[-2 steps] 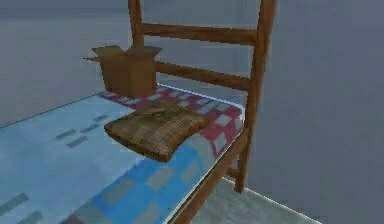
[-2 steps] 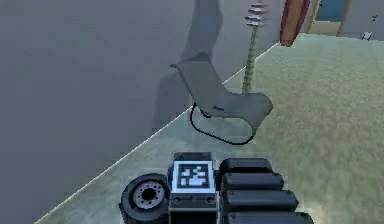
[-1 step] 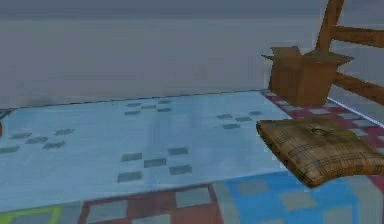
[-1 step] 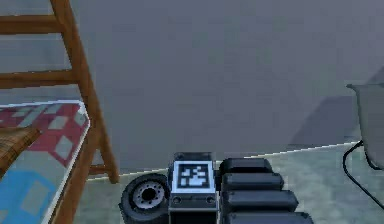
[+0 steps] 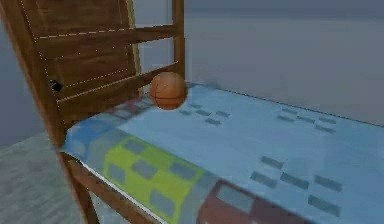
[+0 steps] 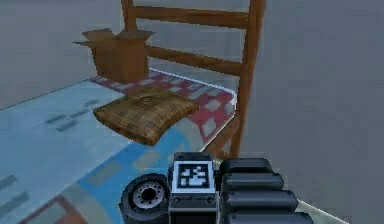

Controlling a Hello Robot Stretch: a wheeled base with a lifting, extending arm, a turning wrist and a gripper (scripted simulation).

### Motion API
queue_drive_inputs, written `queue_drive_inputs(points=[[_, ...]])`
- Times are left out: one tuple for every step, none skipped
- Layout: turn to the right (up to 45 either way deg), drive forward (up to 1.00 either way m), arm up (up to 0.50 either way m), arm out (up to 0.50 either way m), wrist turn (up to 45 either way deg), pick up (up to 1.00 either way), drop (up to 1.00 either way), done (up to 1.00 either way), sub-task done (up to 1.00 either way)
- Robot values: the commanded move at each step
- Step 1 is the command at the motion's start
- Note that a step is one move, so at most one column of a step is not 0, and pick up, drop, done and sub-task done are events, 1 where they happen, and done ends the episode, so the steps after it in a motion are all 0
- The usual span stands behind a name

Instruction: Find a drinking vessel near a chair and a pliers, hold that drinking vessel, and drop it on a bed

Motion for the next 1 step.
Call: queue_drive_inputs(points=[[-39.0,0.0,0.0,0.0,0.0,0.0,0.0,0.0,0.0]])
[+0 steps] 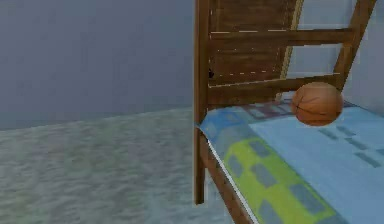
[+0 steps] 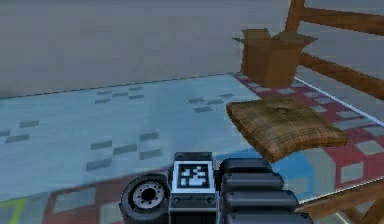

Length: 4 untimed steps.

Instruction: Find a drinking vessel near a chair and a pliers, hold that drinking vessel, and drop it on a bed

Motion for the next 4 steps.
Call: queue_drive_inputs(points=[[0.0,0.35,0.0,0.0,0.0,0.0,0.0,0.0,0.0],[-3.0,0.0,0.0,0.0,0.0,0.0,0.0,0.0,0.0],[0.0,0.0,0.0,0.48,0.0,0.0,0.0,0.0,0.0],[0.0,0.0,0.0,0.0,45.0,0.0,0.0,0.0,0.0]])
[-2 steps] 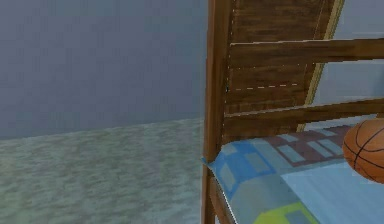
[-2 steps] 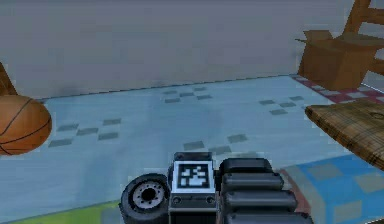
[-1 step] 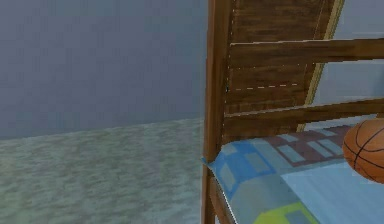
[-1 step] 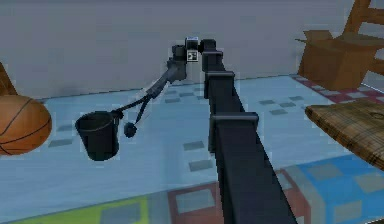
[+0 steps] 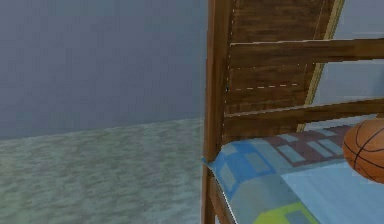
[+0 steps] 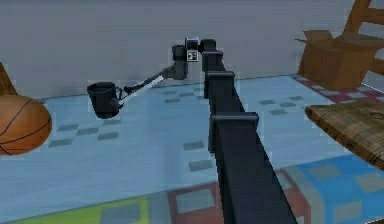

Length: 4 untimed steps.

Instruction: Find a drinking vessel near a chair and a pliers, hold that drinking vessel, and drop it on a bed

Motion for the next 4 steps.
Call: queue_drive_inputs(points=[[0.0,0.0,0.0,0.0,45.0,0.0,0.0,0.0,0.0],[0.0,0.0,0.0,0.0,45.0,0.0,0.0,0.0,0.0],[0.0,0.0,0.0,0.0,12.0,0.0,0.0,0.0,0.0],[0.0,0.0,0.0,0.0,0.0,0.0,1.0,0.0,0.0]])
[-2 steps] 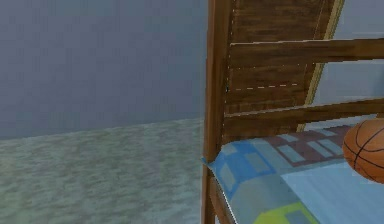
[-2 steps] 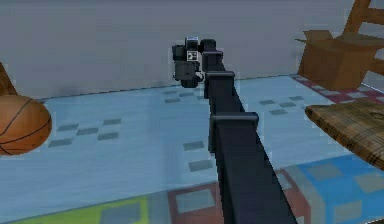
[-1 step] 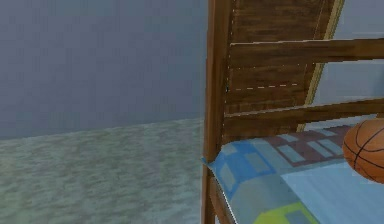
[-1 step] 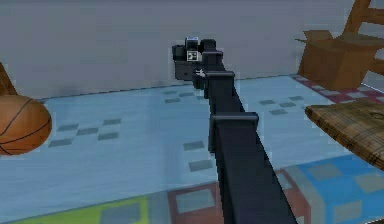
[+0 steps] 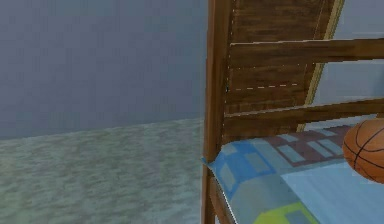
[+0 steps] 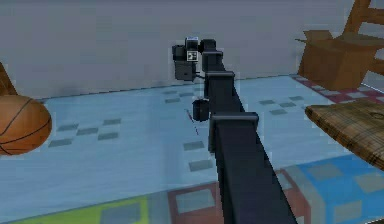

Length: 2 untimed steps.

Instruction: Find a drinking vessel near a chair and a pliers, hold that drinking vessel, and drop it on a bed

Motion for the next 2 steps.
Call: queue_drive_inputs(points=[[0.0,0.0,0.0,-0.1,0.0,0.0,0.0,0.0,0.0],[0.0,0.0,0.0,0.0,0.0,0.0,0.0,1.0,0.0]])
